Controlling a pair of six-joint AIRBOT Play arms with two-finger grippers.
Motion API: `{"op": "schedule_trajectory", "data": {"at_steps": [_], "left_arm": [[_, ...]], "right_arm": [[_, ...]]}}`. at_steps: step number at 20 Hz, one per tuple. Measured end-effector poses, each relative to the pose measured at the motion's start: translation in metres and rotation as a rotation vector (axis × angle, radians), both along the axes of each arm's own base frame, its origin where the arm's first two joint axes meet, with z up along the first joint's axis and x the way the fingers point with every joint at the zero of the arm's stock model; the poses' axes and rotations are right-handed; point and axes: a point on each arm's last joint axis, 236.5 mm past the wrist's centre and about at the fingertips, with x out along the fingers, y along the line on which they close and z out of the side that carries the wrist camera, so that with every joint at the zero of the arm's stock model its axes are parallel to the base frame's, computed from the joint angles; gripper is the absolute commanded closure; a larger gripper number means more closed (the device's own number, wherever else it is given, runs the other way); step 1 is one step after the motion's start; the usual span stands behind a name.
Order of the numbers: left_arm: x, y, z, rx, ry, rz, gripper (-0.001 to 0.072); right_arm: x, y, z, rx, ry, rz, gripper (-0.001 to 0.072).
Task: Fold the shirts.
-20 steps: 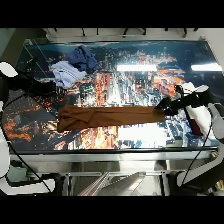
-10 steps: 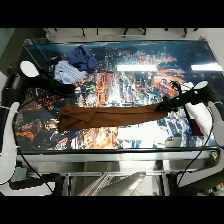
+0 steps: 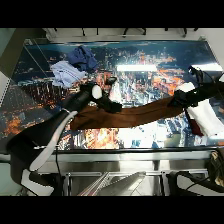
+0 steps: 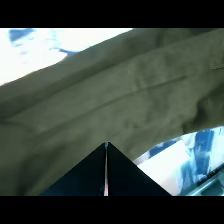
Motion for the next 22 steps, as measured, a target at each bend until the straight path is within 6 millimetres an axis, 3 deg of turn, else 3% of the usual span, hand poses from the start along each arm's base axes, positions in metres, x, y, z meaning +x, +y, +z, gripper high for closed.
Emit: {"op": "schedule_trajectory", "data": {"at_steps": [3,7,11,14,16,18,20,22], "left_arm": [[-0.019,-0.041,-0.030,-0.014,0.034,-0.024,0.0694],[-0.031,-0.088,-0.045,-0.091,0.074,-0.022,0.0694],[-0.038,-0.106,-0.047,-0.117,0.113,-0.029,0.0694],[-0.039,-0.109,-0.025,-0.136,0.097,-0.067,0.0694],[-0.036,-0.100,0.003,-0.136,0.055,-0.112,0.0694],[-0.032,-0.072,0.031,-0.085,-0.001,-0.163,0.0694],[-0.030,-0.030,0.057,-0.017,-0.041,-0.193,0.0694],[-0.023,0.027,0.082,0.052,-0.078,-0.166,0.0694]], "right_arm": [[-0.002,0.021,0.021,0.059,-0.042,0.011,0.0677],[0.006,0.043,0.043,0.160,-0.092,-0.012,0.0677],[0.011,0.050,0.051,0.198,-0.110,-0.032,0.0677],[0.013,0.052,0.054,0.210,-0.121,-0.041,0.0677],[0.014,0.052,0.055,0.214,-0.123,-0.045,0.0677],[0.015,0.055,0.055,0.215,-0.126,-0.041,0.0678],[0.016,0.063,0.056,0.216,-0.135,-0.027,0.0678],[0.017,0.081,0.058,0.220,-0.155,0.005,0.0678]]}}
